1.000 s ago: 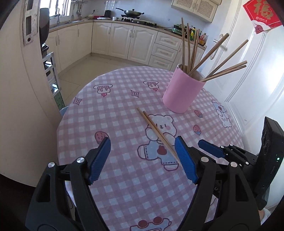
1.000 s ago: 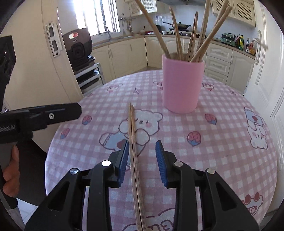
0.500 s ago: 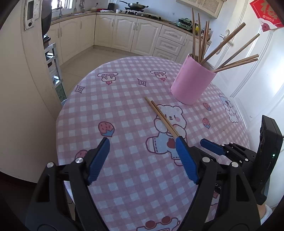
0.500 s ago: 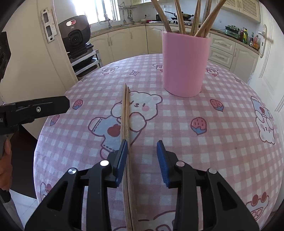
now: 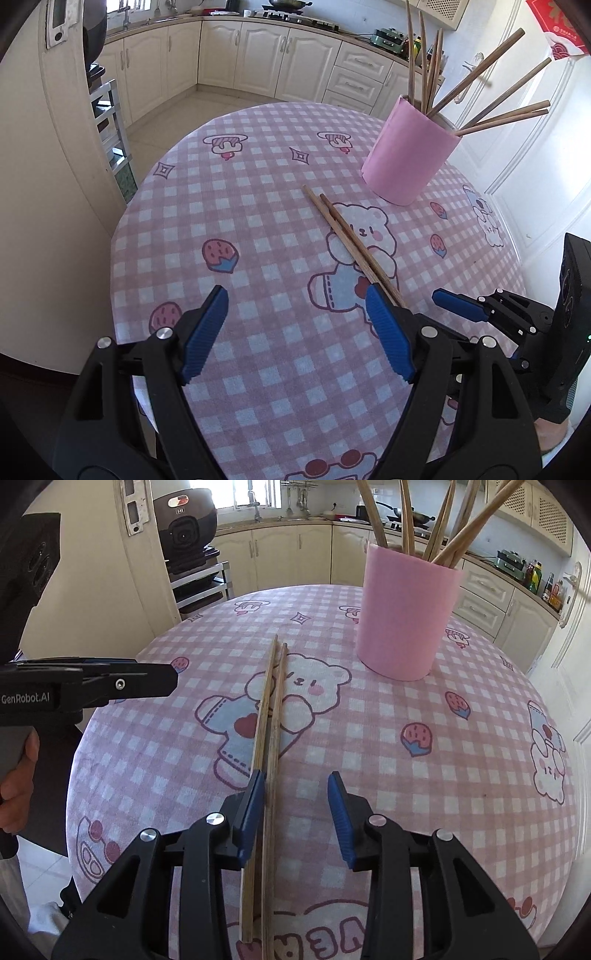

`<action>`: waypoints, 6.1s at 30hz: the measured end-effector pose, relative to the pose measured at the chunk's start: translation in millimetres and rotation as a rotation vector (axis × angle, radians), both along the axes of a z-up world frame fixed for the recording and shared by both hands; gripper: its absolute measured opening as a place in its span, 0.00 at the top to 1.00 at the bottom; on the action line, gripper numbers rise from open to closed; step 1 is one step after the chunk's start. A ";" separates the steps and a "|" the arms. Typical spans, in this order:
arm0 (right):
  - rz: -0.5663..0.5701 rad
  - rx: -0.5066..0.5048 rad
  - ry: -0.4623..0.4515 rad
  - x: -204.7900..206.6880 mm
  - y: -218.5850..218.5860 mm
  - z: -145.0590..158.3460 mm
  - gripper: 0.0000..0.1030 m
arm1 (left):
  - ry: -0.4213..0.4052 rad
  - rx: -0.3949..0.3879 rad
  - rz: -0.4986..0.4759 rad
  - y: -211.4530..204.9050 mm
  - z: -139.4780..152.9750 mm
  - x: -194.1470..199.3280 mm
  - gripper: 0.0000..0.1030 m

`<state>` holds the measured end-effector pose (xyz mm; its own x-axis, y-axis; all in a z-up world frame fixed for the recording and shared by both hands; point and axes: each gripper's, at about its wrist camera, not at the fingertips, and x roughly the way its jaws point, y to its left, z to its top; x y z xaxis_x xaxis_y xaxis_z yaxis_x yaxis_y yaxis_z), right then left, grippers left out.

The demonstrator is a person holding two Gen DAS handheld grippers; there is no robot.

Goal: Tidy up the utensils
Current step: 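Close the right tool on one chopstick while the left tool grasps the other, then lift both held chopsticks upright and carry them over the pink cup, then lower the chopsticks into the pink cup and open both tools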

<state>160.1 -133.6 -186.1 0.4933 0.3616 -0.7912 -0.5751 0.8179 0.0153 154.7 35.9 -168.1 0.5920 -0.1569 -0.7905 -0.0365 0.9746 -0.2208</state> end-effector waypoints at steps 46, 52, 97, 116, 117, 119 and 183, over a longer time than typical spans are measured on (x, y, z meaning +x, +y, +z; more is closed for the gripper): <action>-0.017 0.020 0.013 58.6 36.9 -2.3 0.60 | 0.096 0.058 -0.057 -14.7 -26.2 91.3 0.77; 0.004 -0.039 -0.010 72.9 52.3 -2.2 0.63 | 0.102 0.099 -0.055 -21.0 -27.8 98.7 0.77; -0.083 0.341 -0.344 -35.8 -33.3 143.1 0.96 | -0.361 -0.006 -0.155 -38.0 139.5 -21.8 0.95; -0.153 0.358 -0.423 -31.0 -61.1 170.0 0.96 | -0.455 0.013 -0.124 -37.2 168.1 -16.8 0.95; -0.154 0.359 -0.427 -29.6 -60.6 171.3 0.96 | -0.459 0.009 -0.119 -35.7 169.6 -14.1 0.95; -0.156 0.357 -0.440 -27.2 -62.0 175.4 0.96 | -0.466 0.008 -0.110 -32.4 174.0 -8.0 0.95; -0.207 0.256 -0.494 52.6 -26.9 160.3 0.95 | -0.472 0.023 -0.127 -50.5 163.4 98.5 0.92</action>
<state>212.6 -160.5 -25.8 0.8616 0.3677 -0.3499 -0.3933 0.9194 -0.0025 253.1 -14.6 -4.8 0.8637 -0.2369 -0.4448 0.1820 0.9697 -0.1631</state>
